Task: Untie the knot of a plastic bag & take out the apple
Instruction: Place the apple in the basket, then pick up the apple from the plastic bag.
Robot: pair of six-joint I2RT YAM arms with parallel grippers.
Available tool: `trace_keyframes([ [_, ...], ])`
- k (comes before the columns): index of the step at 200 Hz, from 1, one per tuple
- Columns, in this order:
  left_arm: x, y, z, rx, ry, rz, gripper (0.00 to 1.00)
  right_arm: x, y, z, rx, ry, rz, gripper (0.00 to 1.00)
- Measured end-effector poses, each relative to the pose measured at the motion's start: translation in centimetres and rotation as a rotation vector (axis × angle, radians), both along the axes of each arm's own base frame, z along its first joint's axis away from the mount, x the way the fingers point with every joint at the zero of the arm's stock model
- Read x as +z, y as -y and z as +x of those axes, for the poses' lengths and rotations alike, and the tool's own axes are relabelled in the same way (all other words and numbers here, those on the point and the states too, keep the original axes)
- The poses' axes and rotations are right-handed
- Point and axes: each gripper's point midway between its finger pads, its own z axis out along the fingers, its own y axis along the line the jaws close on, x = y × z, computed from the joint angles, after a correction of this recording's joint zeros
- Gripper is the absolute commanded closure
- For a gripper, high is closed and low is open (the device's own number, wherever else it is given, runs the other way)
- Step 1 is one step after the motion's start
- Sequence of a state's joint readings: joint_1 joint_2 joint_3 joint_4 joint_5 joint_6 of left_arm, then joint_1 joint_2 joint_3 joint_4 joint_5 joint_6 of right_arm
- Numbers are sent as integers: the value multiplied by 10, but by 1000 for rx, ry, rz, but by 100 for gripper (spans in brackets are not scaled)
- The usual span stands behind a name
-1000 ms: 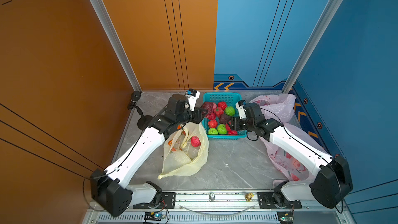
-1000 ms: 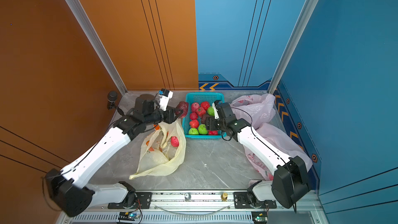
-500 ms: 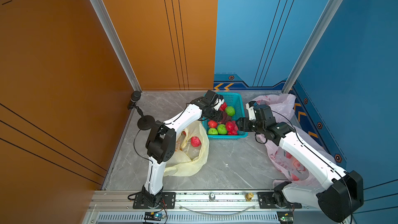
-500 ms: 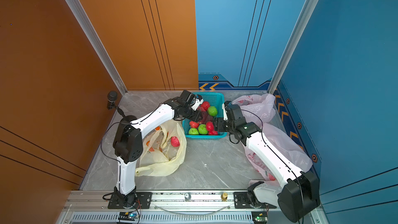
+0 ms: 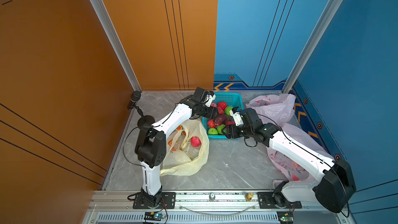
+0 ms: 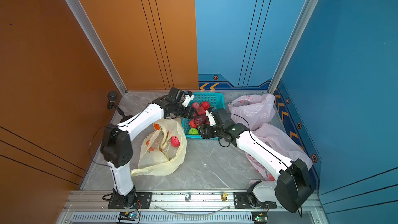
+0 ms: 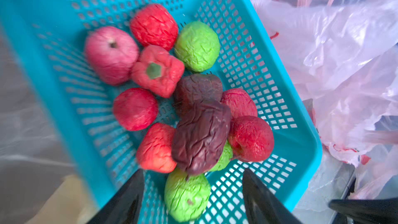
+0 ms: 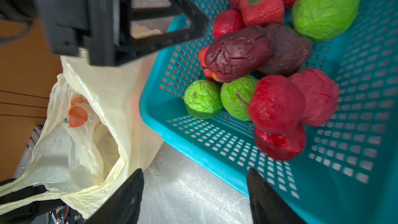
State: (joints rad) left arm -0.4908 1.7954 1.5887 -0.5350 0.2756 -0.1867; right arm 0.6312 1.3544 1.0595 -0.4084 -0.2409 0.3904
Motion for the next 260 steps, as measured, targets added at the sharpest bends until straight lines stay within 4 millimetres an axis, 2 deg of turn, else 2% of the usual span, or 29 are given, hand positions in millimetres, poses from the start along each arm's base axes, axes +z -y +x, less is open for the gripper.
trace_keyframes([
  [17, 47, -33, -21, 75, 104, -20, 38, 5, -27, -6, 72, 10, 12, 24],
  [35, 95, -60, -59, 121, 215, -63, 46, 5, -52, -9, 131, 13, 20, 24],
  [43, 106, -67, -76, 126, 247, -76, 50, 3, -62, -10, 155, 10, 20, 24],
  [50, 107, -69, -88, 124, 255, -80, 53, 0, -69, -10, 171, 5, 19, 24],
  [62, 96, -70, -108, 120, 234, -79, 55, -7, -79, -11, 190, -8, 13, 24],
  [71, 80, -70, -119, 116, 201, -60, 56, -12, -84, -11, 202, -16, 5, 24],
  [84, 49, -70, -131, 121, 128, -27, 57, -19, -92, -10, 212, -26, -8, 25],
  [106, -18, -75, -150, 138, -24, 87, 57, -29, -101, -6, 213, -32, -33, 30],
  [120, -42, -80, -161, 149, -83, 138, 56, -36, -104, -3, 210, -35, -49, 38],
  [135, -53, -87, -166, 172, -107, 166, 55, -43, -105, 1, 201, -37, -66, 46],
  [150, -60, -91, -167, 196, -116, 185, 44, -49, -107, 4, 195, -43, -73, 53],
  [163, -67, -96, -167, 218, -123, 206, 35, -51, -108, 6, 190, -38, -76, 57],
  [183, -84, -100, -165, 237, -137, 241, 28, -51, -108, 7, 186, -34, -77, 59],
  [216, -110, -93, -160, 233, -158, 260, 28, -50, -109, 6, 189, -30, -76, 60],
  [260, -109, -76, -146, 212, -89, 234, 31, -46, -116, 3, 204, -21, -68, 60],
])
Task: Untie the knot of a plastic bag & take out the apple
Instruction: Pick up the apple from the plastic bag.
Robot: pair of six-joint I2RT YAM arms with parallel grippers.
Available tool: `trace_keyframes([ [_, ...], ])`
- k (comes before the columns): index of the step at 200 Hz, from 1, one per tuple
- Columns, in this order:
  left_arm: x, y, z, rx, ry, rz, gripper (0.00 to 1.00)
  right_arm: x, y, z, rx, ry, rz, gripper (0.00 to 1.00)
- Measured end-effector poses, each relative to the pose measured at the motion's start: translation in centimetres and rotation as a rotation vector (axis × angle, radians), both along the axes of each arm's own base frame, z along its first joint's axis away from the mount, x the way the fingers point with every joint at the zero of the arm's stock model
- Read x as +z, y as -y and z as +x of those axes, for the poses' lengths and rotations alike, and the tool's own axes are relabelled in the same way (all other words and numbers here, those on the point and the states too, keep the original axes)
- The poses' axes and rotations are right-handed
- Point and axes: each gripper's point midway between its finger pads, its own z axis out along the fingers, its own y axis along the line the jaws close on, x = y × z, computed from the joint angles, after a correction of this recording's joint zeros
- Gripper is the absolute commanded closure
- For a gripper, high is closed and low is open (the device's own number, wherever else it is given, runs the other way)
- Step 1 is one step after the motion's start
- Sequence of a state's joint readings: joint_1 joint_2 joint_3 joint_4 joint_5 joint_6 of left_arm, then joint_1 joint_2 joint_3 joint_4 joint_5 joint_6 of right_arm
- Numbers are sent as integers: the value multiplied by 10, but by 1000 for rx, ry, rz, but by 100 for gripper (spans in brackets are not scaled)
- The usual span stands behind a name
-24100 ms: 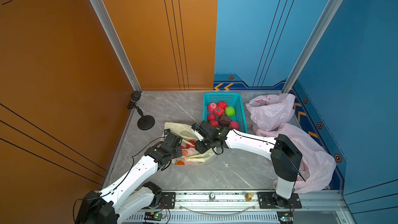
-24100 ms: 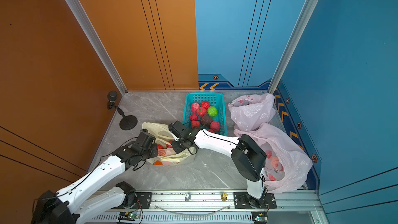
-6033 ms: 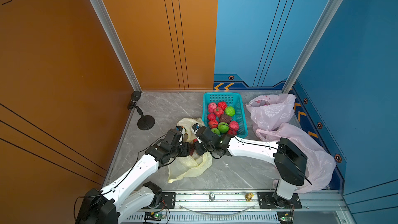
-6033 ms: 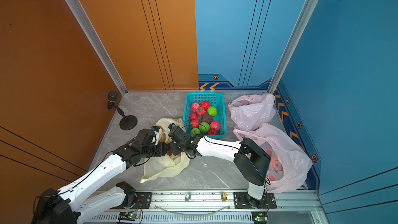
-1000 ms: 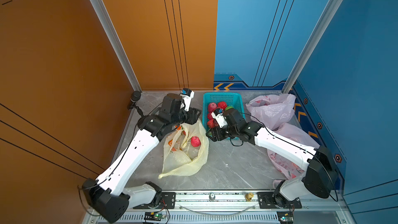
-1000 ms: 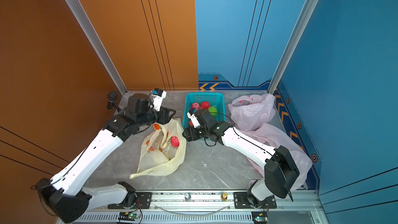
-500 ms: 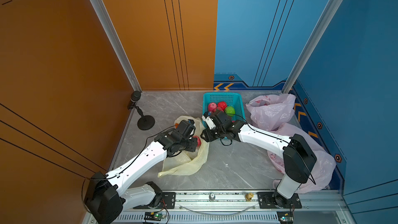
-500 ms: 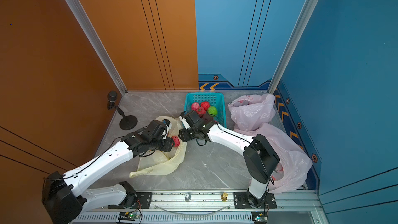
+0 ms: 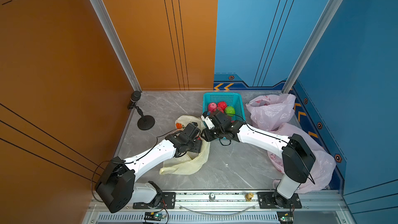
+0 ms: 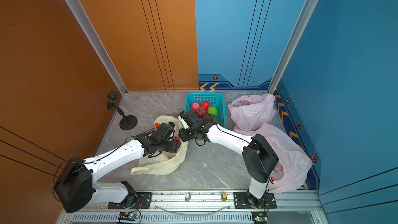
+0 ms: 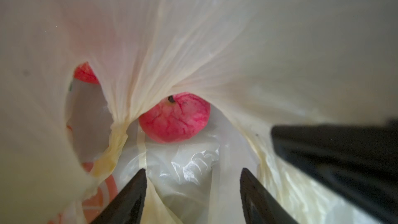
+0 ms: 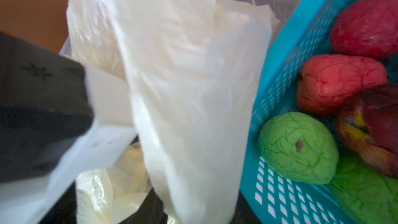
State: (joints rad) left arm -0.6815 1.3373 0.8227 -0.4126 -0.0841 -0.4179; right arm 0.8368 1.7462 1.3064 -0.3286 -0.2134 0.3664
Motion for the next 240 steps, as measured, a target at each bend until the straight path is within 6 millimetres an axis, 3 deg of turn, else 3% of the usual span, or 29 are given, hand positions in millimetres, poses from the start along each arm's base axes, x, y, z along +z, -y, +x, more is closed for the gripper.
trace_keyframes([
  [39, -2, -5, 10, 21, 47, 37, 27, 0, -4, -2, 9, 1, 0, 60],
  [90, -38, -10, 22, 27, 13, 100, 25, 2, -11, -10, 33, 5, 3, 61],
  [132, -48, -9, 35, 31, 35, 106, 25, 1, -10, -8, 24, 11, -5, 61],
  [140, -49, -9, 37, 33, 40, 105, 28, 1, -9, -8, 21, 13, -7, 61],
  [159, -51, -8, 43, 30, 57, 104, 47, 0, -7, -5, 11, 18, -13, 61],
  [189, -50, -8, 46, 33, 80, 92, 51, 0, -8, -4, 6, 24, -10, 61],
  [211, -45, -14, 37, 26, 74, 95, 51, -1, -10, -8, 16, 23, -5, 61],
  [240, -10, -21, 20, -8, 87, 30, 48, -1, -9, -11, 18, 22, 0, 64],
])
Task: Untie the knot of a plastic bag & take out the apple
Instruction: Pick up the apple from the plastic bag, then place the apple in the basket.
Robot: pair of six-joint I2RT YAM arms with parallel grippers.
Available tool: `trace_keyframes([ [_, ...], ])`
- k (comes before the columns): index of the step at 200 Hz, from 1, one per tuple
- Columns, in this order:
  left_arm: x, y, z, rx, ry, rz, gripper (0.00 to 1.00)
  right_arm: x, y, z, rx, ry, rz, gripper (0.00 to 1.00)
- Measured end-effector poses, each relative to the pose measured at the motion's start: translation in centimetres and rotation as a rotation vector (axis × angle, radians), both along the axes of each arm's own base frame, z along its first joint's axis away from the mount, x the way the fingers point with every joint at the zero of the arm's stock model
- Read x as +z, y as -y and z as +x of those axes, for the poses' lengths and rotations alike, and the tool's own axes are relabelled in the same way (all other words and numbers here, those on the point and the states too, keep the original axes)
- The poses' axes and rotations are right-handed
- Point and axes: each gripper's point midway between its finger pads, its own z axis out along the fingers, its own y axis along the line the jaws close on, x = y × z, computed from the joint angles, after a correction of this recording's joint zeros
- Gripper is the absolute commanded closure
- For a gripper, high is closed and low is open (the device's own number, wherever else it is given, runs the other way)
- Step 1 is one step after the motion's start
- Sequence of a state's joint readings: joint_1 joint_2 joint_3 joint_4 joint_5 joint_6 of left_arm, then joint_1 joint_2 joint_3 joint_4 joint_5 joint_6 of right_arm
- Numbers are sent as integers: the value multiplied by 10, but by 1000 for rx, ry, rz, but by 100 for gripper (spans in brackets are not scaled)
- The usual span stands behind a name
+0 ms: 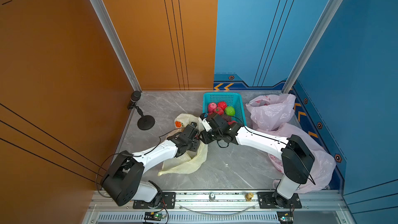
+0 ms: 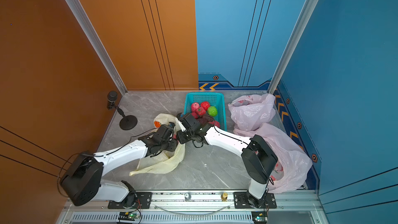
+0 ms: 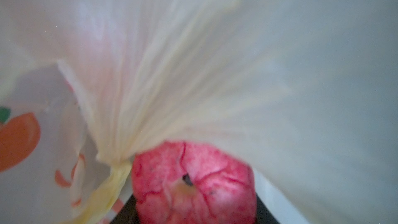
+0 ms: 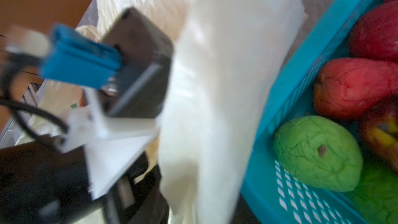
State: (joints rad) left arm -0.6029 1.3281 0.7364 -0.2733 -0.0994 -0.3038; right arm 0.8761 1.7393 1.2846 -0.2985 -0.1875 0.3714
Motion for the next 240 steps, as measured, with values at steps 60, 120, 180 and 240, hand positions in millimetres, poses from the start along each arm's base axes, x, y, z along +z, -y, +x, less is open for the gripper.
trace_keyframes([
  [60, 73, -7, -23, -48, 17, -257, 46, -3, 6, 5, -30, -14, 2, 68],
  [120, 156, 3, -24, -104, 100, -403, 43, -6, 16, -4, -24, -20, 4, 71],
  [180, 258, 13, 38, -122, 353, -486, 43, 8, 22, -33, 40, 9, 24, 68],
  [240, 180, 78, 142, -182, 213, -280, 44, 47, 91, -39, -131, 115, 72, 54],
])
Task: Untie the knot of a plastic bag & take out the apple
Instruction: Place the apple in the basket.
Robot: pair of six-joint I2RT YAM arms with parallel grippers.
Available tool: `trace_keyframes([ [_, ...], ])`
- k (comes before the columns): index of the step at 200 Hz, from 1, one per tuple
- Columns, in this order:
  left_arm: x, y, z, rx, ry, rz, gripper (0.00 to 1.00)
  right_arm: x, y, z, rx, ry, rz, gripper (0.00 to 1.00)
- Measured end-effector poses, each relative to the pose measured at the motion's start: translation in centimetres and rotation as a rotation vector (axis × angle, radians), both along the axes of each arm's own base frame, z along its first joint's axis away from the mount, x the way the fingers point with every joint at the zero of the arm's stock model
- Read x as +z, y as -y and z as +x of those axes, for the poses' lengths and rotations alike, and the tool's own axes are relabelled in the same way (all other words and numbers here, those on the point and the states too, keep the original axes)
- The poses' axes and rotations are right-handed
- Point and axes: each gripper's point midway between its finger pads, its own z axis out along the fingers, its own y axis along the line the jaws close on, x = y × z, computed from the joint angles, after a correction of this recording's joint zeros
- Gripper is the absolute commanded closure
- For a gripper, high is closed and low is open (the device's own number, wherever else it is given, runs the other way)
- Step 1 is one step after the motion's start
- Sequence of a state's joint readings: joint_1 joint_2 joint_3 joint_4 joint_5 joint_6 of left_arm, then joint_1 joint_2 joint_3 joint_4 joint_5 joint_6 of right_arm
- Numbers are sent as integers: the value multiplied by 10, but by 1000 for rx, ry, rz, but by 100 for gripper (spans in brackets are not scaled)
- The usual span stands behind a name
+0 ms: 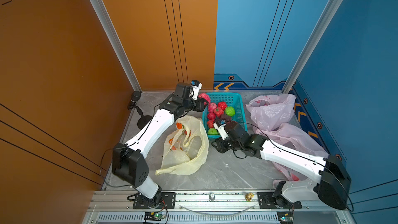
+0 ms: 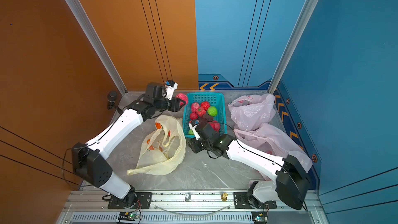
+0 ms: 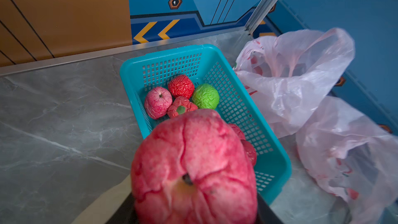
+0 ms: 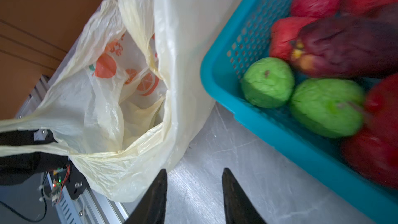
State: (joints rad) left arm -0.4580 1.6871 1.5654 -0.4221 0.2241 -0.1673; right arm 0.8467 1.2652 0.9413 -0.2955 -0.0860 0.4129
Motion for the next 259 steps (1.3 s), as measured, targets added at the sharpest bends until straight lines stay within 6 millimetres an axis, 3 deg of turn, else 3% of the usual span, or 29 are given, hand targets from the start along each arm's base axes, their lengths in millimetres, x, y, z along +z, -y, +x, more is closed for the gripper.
trace_keyframes([
  [23, -26, 31, 14, -43, -6, 105, 44, 52, 53, 18, -192, 133, 95, 53],
  [36, -38, 44, 18, -62, -12, 147, 43, 70, 83, 25, -290, 186, 134, 52],
  [63, -63, 67, 29, -88, -24, 236, 41, 76, 126, 33, -427, 214, 144, 50],
  [105, -112, 79, 50, -73, -76, 384, 37, 60, 142, 31, -473, 174, 116, 49],
  [129, -143, 75, 49, -73, -139, 446, 33, 58, 142, 30, -471, 166, 115, 48],
  [148, -155, 70, 44, -72, -177, 474, 26, 58, 140, 30, -464, 162, 118, 45],
  [177, -154, 69, 43, -69, -201, 445, 15, 54, 136, 30, -452, 141, 121, 36],
  [219, -142, 59, 49, -48, -232, 352, 15, 34, 124, 33, -412, 74, 97, 35],
  [239, -110, 45, 47, -22, -203, 309, 15, 22, 116, 36, -389, 38, 86, 35],
  [259, -52, 27, 38, 12, -115, 246, 16, 15, 101, 39, -338, 0, 77, 34],
])
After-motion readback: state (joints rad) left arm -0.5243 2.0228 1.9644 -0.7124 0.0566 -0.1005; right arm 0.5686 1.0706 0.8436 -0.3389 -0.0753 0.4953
